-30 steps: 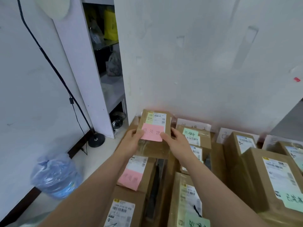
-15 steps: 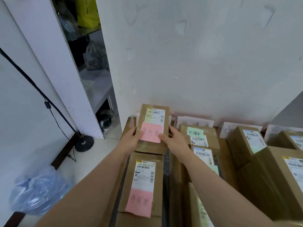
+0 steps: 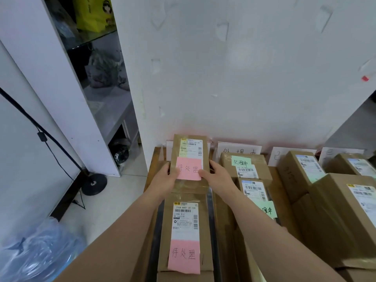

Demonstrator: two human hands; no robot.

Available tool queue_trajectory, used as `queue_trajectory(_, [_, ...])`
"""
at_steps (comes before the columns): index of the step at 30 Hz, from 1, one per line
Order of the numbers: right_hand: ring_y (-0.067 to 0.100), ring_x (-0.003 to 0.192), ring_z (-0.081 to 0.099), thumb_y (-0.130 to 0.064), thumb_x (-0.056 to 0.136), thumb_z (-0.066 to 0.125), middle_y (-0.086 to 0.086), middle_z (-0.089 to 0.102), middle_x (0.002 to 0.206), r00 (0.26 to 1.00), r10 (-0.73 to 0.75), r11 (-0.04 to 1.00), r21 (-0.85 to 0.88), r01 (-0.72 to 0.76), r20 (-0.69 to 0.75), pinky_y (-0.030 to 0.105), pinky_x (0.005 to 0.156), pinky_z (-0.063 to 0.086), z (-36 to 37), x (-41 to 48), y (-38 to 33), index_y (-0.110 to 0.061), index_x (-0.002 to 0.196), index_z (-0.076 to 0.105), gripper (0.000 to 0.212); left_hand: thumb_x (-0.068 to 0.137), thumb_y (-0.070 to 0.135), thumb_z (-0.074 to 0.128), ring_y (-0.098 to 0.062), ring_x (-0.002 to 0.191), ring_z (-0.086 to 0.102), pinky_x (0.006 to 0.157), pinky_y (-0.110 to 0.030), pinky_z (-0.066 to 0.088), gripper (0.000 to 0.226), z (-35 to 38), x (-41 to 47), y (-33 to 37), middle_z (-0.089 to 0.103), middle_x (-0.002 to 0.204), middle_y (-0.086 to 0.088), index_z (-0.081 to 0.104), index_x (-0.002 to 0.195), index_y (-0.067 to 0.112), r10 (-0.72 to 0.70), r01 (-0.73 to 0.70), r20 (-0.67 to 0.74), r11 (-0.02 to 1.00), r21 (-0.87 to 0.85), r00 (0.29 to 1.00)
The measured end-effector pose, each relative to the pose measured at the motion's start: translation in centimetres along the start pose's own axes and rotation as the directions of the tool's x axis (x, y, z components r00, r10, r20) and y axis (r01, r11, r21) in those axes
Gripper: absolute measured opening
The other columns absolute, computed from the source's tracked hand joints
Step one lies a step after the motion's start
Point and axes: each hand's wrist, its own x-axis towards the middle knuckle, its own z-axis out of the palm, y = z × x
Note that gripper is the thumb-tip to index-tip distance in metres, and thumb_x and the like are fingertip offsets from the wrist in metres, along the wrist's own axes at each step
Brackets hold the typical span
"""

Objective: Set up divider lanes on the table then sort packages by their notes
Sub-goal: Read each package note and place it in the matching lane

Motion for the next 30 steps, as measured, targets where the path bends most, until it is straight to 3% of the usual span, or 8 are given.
queue_trajectory(3, [0.018, 0.128, 0.050, -0.030, 0.094, 0.060, 0.000, 0.051, 0.143, 0.998, -0.019, 0.991, -0.130, 0.011, -0.057, 0.038, 0.098, 0.051, -0.3, -1.0, -0.6, -0.018, 0.147, 0.035, 0.060, 0.101, 0.031, 0.047, -0.019, 0.115, 0.060, 0.092, -0.039, 0.056, 0.040, -0.3, -0.4, 0.6, 0.061, 0.132, 0.001, 0.045, 0.140, 0.019, 0.057, -0.050, -0.061, 0.992, 0.114, 0.996])
queue_trajectory(6, [0.021, 0.132, 0.045, -0.035, 0.093, 0.059, -0.001, 0.047, 0.146, 0.987, -0.075, 0.961, -0.276, 0.033, -0.144, 0.041, 0.106, 0.044, -1.2, -3.0, -1.6, -0.019, 0.147, 0.037, 0.060, 0.101, 0.028, 0.046, -0.014, 0.108, 0.060, 0.071, -0.017, 0.050, 0.034, -0.4, -1.6, 1.8, 0.061, 0.130, 0.001, 0.050, 0.133, 0.018, 0.221, -0.182, -0.080, 0.922, 0.342, 0.972])
queue_trajectory(8, [0.018, 0.124, 0.051, -0.034, 0.095, 0.056, -0.001, 0.053, 0.139, 0.975, -0.132, 0.930, -0.363, 0.060, -0.177, 0.031, 0.098, 0.046, -2.2, -4.6, -2.2, -0.019, 0.142, 0.044, 0.051, 0.101, 0.030, 0.044, -0.014, 0.110, 0.057, 0.075, -0.018, 0.045, 0.033, -0.4, -2.8, 2.7, 0.060, 0.129, 0.002, 0.052, 0.131, 0.020, 0.381, -0.286, -0.053, 0.772, 0.568, 0.923])
queue_trajectory(11, [0.016, 0.123, 0.050, -0.028, 0.098, 0.052, -0.004, 0.053, 0.137, 0.961, -0.194, 0.886, -0.455, 0.086, -0.197, 0.022, 0.091, 0.040, -4.3, -7.7, -2.4, -0.020, 0.136, 0.049, 0.039, 0.099, 0.039, 0.039, -0.017, 0.117, 0.053, 0.096, -0.034, 0.048, 0.042, 0.6, -5.3, 4.2, 0.057, 0.134, 0.002, 0.048, 0.137, 0.025, 0.489, -0.314, -0.009, 0.573, 0.757, 0.872])
queue_trajectory(17, [0.013, 0.133, 0.043, -0.038, 0.098, 0.048, -0.010, 0.046, 0.145, 0.942, -0.228, 0.824, -0.564, 0.052, -0.247, 0.032, 0.113, 0.034, -9.6, -14.1, 0.5, -0.028, 0.141, 0.045, 0.045, 0.098, 0.043, 0.047, -0.013, 0.125, 0.051, 0.108, -0.033, 0.037, 0.041, 6.2, -10.8, 6.5, 0.054, 0.138, 0.008, 0.049, 0.137, 0.030, 0.520, -0.419, 0.119, 0.511, 0.751, 0.846])
queue_trajectory(21, [0.015, 0.118, 0.051, -0.029, 0.097, 0.051, -0.002, 0.060, 0.126, 0.918, -0.237, 0.803, -0.595, 0.002, -0.316, 0.025, 0.100, 0.039, -13.9, -19.0, 3.0, -0.015, 0.128, 0.057, 0.034, 0.098, 0.043, 0.046, -0.012, 0.118, 0.053, 0.104, -0.033, 0.042, 0.039, 11.4, -13.5, 7.1, 0.057, 0.133, 0.009, 0.052, 0.134, 0.028, 0.559, -0.551, 0.273, 0.419, 0.722, 0.783])
queue_trajectory(25, [0.011, 0.136, 0.037, -0.034, 0.098, 0.049, -0.006, 0.045, 0.146, 0.886, -0.210, 0.794, -0.601, -0.094, -0.415, 0.024, 0.111, 0.027, -18.9, -24.3, 6.8, -0.021, 0.142, 0.045, 0.046, 0.099, 0.046, 0.042, -0.011, 0.129, 0.046, 0.112, -0.033, 0.034, 0.047, 18.3, -16.9, 7.9, 0.050, 0.143, 0.009, 0.045, 0.143, 0.029, 0.565, -0.599, 0.341, 0.367, 0.712, 0.752])
queue_trajectory(30, [0.014, 0.126, 0.047, -0.034, 0.097, 0.052, -0.005, 0.054, 0.137, 0.863, -0.163, 0.800, -0.576, -0.168, -0.479, 0.034, 0.110, 0.037, -26.4, -31.2, 12.1, -0.022, 0.137, 0.051, 0.041, 0.099, 0.048, 0.036, -0.012, 0.132, 0.043, 0.114, -0.035, 0.033, 0.050, 28.0, -22.1, 9.1, 0.047, 0.145, 0.009, 0.040, 0.145, 0.030, 0.564, -0.661, 0.433, 0.293, 0.691, 0.703])
